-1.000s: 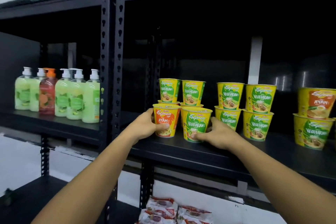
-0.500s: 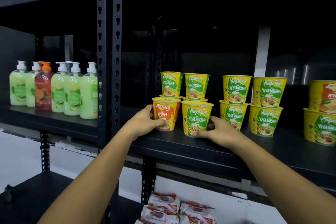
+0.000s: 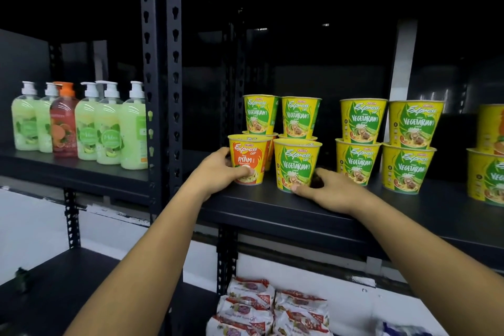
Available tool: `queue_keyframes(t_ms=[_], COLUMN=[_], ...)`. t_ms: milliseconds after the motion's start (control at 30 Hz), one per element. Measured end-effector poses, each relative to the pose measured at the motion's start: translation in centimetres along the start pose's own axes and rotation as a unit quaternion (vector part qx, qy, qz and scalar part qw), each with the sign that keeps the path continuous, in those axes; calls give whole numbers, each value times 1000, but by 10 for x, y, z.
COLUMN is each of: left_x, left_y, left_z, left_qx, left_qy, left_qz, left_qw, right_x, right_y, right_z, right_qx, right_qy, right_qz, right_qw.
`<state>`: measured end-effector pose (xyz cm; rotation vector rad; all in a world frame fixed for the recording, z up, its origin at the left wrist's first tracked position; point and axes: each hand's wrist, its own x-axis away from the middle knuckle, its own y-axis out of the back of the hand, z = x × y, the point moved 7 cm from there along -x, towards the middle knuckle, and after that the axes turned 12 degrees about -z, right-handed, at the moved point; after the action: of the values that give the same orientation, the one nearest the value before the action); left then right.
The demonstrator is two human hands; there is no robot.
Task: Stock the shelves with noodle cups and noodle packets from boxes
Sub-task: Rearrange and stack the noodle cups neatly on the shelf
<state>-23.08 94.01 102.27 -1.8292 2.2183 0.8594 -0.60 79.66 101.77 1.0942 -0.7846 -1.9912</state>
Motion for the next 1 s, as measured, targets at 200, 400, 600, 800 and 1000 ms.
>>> queue_keyframes(t_ms=[200, 400, 600, 800, 1000], left_x=[0, -1, -2, -1, 0], left_y=[2, 2, 1, 2, 1], left_z=[0, -1, -1, -2, -2], left_qx=[-8, -16, -28, -34, -48], left_qy=[-7, -18, -28, -38, -41], left_qz=[-15, -27, -40, -49, -57], left_qw=[1000, 999, 998, 998, 996], right_x=[-4, -7, -7, -4, 0], right_y=[-7, -11, -11, -9, -7], right_z=[-3, -6, -6, -3, 0], right_qx=[55, 71, 82, 88, 87], right_qy=[-27, -59, -62, -62, -67], right_qz=[34, 69, 71, 61, 67], right_qw=[998, 993, 992, 992, 992])
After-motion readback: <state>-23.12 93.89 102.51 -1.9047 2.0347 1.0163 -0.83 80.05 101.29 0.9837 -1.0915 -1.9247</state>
